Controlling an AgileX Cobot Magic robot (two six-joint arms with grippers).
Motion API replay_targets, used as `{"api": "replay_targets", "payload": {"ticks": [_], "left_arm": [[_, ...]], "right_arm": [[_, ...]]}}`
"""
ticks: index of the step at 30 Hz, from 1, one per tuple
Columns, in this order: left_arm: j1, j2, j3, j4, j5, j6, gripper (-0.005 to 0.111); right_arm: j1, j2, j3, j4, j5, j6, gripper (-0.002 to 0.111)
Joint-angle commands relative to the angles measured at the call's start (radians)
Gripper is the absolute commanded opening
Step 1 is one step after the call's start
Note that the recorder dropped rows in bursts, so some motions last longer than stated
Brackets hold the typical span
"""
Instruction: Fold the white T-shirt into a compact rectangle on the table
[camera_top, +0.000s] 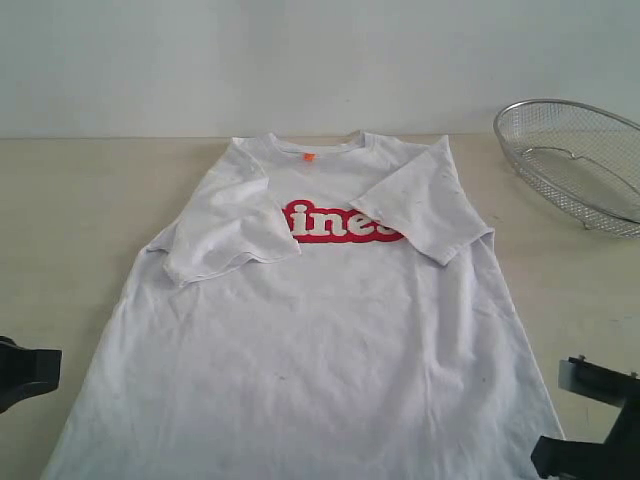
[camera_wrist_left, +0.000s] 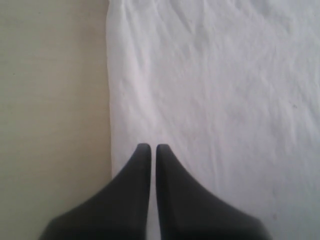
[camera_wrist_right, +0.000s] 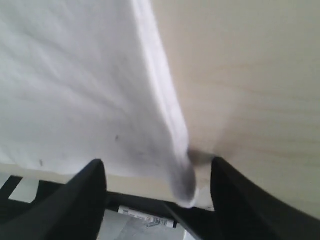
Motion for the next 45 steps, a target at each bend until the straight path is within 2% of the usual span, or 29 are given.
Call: {"api": "replay_targets", "payload": {"ticks": [1,6,8,10,12,16,22,25,26,29,34,38,42,45], "left_arm": [[-0.002,-0.008,0.003,-0.01,0.005,0.007,0.004],[-0.002,-0.008,0.003,-0.01,0.005,0.007,0.004],[-0.002,-0.008,0.003,-0.01,0.005,0.007,0.004],[-0.002,-0.008,0.003,-0.01,0.004,0.011,0.004],[-0.002,-0.008,0.003,-0.01,0.004,0.014,0.004],[-0.002,-0.008,0.003,-0.01,0.001,0.014,0.004],[-0.002,-0.008,0.003,-0.01,-0.003,0.014,0.004],[-0.002,-0.008,0.003,-0.01,-0.003,0.014,0.004],[-0.002,-0.008,0.003,-0.01,-0.003,0.014,0.004],[-0.002,-0.008,0.003,-0.01,-0.003,0.014,0.004],[-0.002,-0.008,0.003,-0.01,-0.028,0.014,0.004],[-0.002,-0.008,0.003,-0.01,-0.028,0.014,0.004],[-0.002,-0.008,0.003,-0.01,-0.03,0.014,0.004],[-0.002,-0.008,0.003,-0.01,-0.042,0.014,0.004]], "right_arm": [[-0.002,0.06,0.007,0.069,-0.104,-0.091,0.058],[-0.002,0.089,0.007,0.094,-0.123,-0.13,0.058],[-0.002,0.089,0.007,0.094,-0.152,-0.13,0.053],[-0.002,0.089,0.007,0.089,-0.185,-0.13,0.041],[-0.002,0.089,0.007,0.085,-0.197,-0.143,0.024],[-0.002,0.089,0.007,0.083,-0.202,-0.201,0.0],[-0.002,0.074,0.007,0.107,-0.19,-0.273,0.0],[-0.002,0.034,0.007,0.205,-0.165,-0.383,0.0],[-0.002,-0.006,0.007,0.262,-0.153,-0.433,0.0],[-0.002,-0.099,0.007,0.278,-0.138,-0.437,0.0],[-0.002,-0.311,-0.094,0.33,0.035,-0.435,0.0],[-0.002,-0.38,-0.216,0.353,-0.073,-0.414,0.0],[-0.002,-0.314,-0.326,0.353,-0.216,-0.4,0.0],[-0.002,-0.227,-0.436,0.354,-0.219,-0.4,0.0]]}}
